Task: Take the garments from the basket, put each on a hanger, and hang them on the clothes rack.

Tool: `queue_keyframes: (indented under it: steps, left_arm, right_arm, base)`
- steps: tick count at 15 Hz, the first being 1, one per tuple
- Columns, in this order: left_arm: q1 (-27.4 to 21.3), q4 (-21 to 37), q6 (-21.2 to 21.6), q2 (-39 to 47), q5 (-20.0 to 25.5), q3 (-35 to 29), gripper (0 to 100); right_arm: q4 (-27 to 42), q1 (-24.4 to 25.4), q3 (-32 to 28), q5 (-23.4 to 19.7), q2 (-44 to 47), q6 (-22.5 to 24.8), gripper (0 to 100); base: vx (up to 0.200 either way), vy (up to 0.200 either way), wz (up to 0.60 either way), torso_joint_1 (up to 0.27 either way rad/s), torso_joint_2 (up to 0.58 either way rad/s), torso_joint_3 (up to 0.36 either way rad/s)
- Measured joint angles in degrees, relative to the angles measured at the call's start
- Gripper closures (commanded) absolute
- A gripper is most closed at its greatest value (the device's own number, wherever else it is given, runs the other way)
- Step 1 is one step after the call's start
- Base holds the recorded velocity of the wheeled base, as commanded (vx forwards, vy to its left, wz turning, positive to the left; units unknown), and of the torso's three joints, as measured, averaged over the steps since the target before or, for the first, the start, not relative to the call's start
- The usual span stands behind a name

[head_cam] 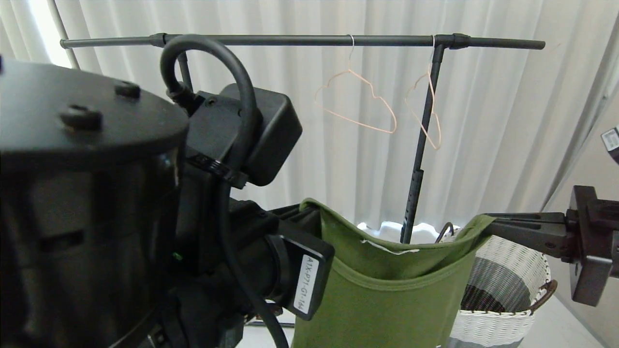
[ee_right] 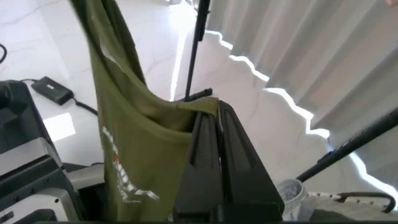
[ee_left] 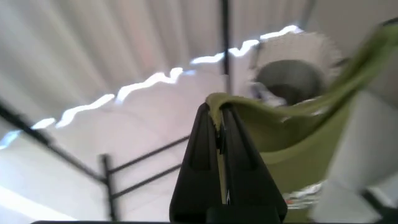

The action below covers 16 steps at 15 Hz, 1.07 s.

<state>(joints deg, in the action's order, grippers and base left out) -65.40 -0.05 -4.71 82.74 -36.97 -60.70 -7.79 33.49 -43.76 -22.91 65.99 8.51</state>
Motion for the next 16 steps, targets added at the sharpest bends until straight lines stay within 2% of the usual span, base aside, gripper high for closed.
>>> queue_keyframes:
  steps: [1,5,9,12,14,16]
  left_arm:
    - [1.0,0.2,1.6,-0.4,-1.9,-0.1,100]
    - [6.0,0.4,8.4,-2.6,-2.3,-5.4,100]
    - [12.5,0.7,9.5,-3.5,-2.2,-12.1,100]
    - [10.4,1.1,9.5,-4.8,-0.2,-11.3,100]
    - [7.8,1.0,9.9,-5.8,2.3,-10.5,100]
    - [5.6,0.0,13.8,-6.3,3.0,-10.4,100]
  right_arm:
    - [0.0,0.6,-1.2,0.0,-0.1,0.7,100]
    - [0.3,1.6,-9.5,1.8,0.9,1.3,100]
    - [2.3,1.7,-21.6,3.1,4.9,1.3,100]
    - [9.1,1.8,-29.7,3.3,7.4,2.1,100]
    - [12.3,1.8,-31.5,3.3,7.8,3.0,100]
    - [16.7,1.2,-31.9,3.3,6.7,3.2,100]
  base:
    - [0.0,0.0,0.0,0.0,0.0,0.0]
    - [0.0,0.0,0.0,0.0,0.0,0.0]
    - [0.0,0.0,0.0,0.0,0.0,0.0]
    - [0.0,0.0,0.0,0.0,0.0,0.0]
    - [0.0,0.0,0.0,0.0,0.0,0.0]
    - [0.0,0.0,0.0,0.0,0.0,0.0]
